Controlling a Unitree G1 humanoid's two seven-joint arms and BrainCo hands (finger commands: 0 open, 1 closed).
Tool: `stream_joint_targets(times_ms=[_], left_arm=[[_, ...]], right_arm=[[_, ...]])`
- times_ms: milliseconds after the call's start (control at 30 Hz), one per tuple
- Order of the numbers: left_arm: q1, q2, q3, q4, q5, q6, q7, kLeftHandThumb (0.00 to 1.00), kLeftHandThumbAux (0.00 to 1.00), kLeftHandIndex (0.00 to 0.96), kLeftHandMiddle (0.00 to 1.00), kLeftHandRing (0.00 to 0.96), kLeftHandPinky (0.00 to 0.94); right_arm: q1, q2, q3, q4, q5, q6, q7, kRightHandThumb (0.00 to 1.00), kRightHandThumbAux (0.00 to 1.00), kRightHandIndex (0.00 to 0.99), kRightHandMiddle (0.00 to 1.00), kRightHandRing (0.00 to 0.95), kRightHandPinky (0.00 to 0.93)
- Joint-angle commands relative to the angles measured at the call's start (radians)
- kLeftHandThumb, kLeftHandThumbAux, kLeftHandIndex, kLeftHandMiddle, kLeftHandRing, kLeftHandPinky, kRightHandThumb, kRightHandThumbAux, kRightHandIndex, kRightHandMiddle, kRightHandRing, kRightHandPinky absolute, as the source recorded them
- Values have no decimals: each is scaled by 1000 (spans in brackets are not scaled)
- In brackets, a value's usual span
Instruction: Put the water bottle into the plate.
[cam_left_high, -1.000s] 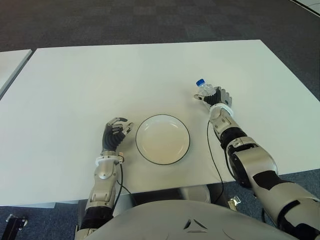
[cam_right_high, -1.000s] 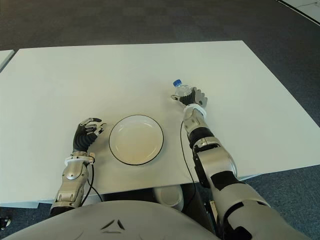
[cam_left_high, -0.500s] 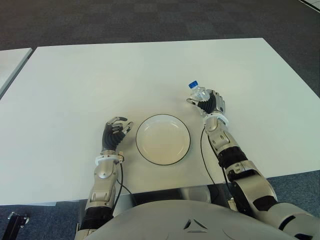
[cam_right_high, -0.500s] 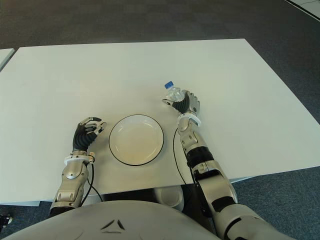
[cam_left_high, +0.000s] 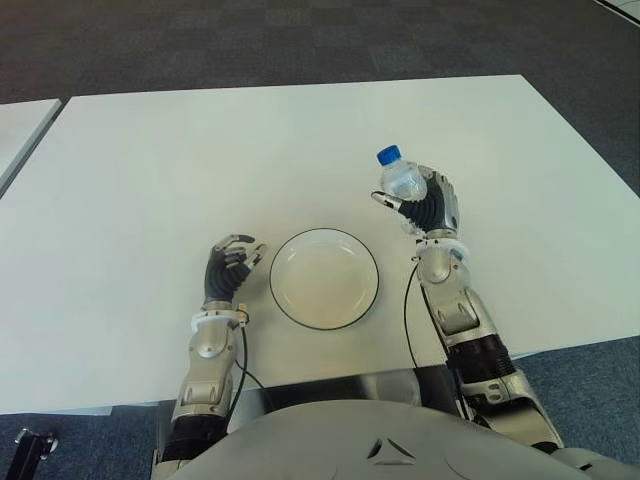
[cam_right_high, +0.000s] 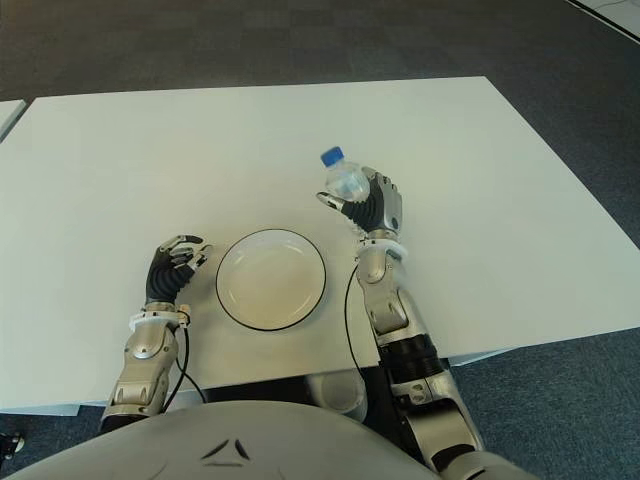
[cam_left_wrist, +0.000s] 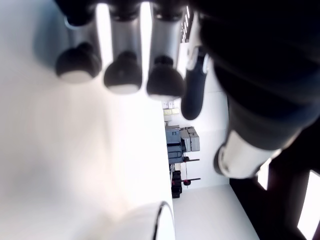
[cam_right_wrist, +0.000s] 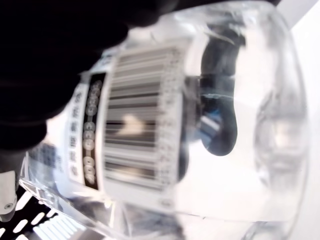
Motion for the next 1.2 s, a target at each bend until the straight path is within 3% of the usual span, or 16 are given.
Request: stream_joint_targets(times_ms=[33, 367, 667, 767, 900, 1200], left_arm=[[14, -1, 5, 11, -3, 14, -4, 701, 724, 437, 855, 861, 860], [13, 0, 2, 22, 17, 2, 12, 702, 724, 437, 861, 867, 861], [14, -4, 6, 22, 21, 1, 13, 702, 724, 437, 866, 868, 862], [13, -4, 5, 24, 24, 1, 15, 702, 724, 437, 867, 872, 868], [15, -6, 5, 20, 24, 6, 16, 701, 724, 437, 868, 873, 867], [19, -7, 5, 10, 21, 11, 15, 701, 724, 437, 862, 869, 861]], right_arm=[[43, 2, 24, -81, 4, -102, 15, 701, 729, 438, 847, 840, 822], [56, -72, 59, -65, 4, -373, 58, 698, 731, 437, 853, 846, 848], [15, -150, 94, 57, -28, -666, 54, 699, 731, 437, 891, 891, 894], [-1, -169, 104, 92, -37, -730, 72, 701, 731, 437, 900, 899, 899], [-9, -194, 125, 100, -39, -767, 138, 703, 729, 437, 904, 904, 900], [19, -203, 150, 42, 9, -746, 312, 705, 728, 438, 903, 900, 895]])
